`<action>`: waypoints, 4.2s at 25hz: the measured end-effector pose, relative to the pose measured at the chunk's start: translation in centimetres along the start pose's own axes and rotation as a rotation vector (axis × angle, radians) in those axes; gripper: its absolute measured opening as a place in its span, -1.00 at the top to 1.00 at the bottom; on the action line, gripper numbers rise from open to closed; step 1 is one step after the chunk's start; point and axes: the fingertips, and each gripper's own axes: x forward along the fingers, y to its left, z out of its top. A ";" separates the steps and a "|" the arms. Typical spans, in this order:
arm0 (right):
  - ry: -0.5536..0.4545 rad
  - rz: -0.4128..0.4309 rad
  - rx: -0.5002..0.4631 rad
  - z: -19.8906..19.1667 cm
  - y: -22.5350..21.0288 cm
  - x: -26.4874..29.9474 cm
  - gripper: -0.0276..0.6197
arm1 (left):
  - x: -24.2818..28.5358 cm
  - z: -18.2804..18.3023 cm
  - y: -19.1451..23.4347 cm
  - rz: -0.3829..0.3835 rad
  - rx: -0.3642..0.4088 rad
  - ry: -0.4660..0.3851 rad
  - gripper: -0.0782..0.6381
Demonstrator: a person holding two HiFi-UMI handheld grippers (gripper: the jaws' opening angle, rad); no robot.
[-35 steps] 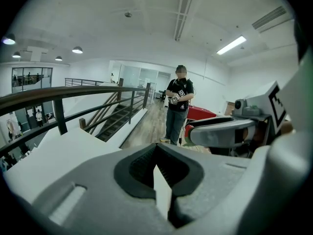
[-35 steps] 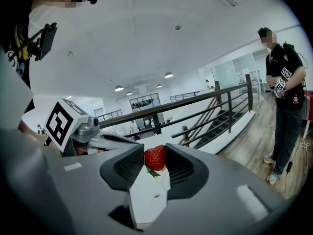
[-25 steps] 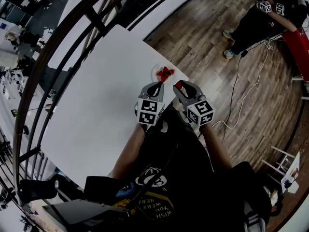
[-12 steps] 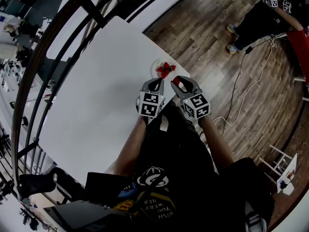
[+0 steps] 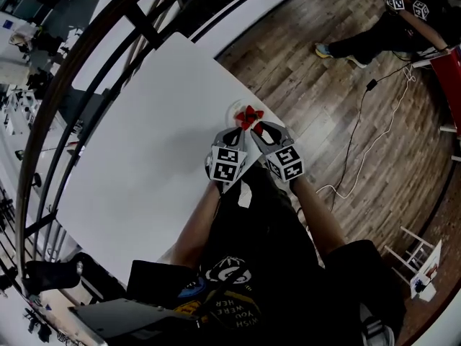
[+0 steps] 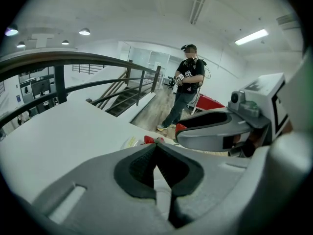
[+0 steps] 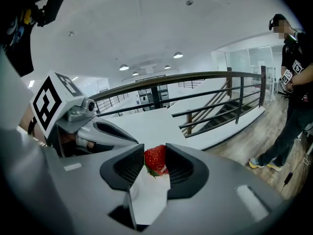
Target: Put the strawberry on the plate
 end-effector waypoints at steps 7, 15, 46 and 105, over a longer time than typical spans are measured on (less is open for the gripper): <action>0.039 -0.006 0.001 -1.6 -0.9 2.0 0.49 | 1.0 -1.0 0.9 0.008 -0.016 0.034 0.77; 0.061 -0.010 0.011 -3.1 -1.8 2.8 0.49 | 2.1 -1.9 1.3 0.009 -0.025 0.056 0.77; 0.171 -0.027 0.006 -6.8 -3.0 5.8 0.49 | 3.3 -3.7 2.1 -0.014 -0.123 0.075 0.77; -0.380 -0.285 -0.001 8.8 5.5 -18.7 0.88 | -16.0 8.9 -9.5 0.004 0.189 -0.324 0.77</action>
